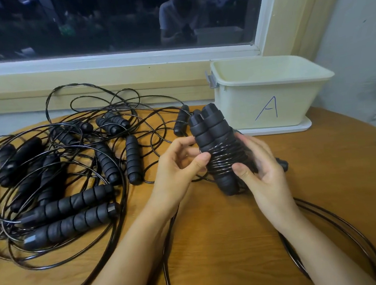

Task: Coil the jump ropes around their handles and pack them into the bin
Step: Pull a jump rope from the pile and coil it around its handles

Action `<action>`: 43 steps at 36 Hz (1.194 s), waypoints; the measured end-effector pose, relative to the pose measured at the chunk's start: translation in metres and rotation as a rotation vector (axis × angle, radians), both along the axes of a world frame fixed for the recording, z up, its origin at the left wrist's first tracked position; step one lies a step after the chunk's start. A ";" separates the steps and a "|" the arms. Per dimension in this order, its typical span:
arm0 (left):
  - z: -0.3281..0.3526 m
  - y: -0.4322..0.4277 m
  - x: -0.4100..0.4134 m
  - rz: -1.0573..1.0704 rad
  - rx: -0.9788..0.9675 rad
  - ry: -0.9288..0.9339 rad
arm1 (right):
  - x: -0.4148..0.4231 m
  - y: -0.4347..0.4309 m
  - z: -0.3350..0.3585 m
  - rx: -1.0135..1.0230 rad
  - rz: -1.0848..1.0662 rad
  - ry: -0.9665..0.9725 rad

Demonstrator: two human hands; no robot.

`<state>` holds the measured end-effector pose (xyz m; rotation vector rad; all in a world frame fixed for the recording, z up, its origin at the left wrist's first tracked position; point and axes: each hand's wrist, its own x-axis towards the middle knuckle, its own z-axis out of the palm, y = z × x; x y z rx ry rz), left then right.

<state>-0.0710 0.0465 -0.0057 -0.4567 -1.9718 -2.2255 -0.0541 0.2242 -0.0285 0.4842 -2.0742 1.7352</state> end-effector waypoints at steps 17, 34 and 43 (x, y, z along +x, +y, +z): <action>-0.003 0.002 0.004 0.053 -0.061 0.023 | -0.005 -0.001 -0.006 0.227 -0.124 0.069; -0.005 0.006 0.006 -0.100 -0.124 0.072 | 0.001 -0.007 -0.004 0.376 -0.290 -0.053; -0.006 0.004 0.002 -0.100 -0.153 0.092 | 0.000 -0.007 -0.002 0.316 -0.361 -0.018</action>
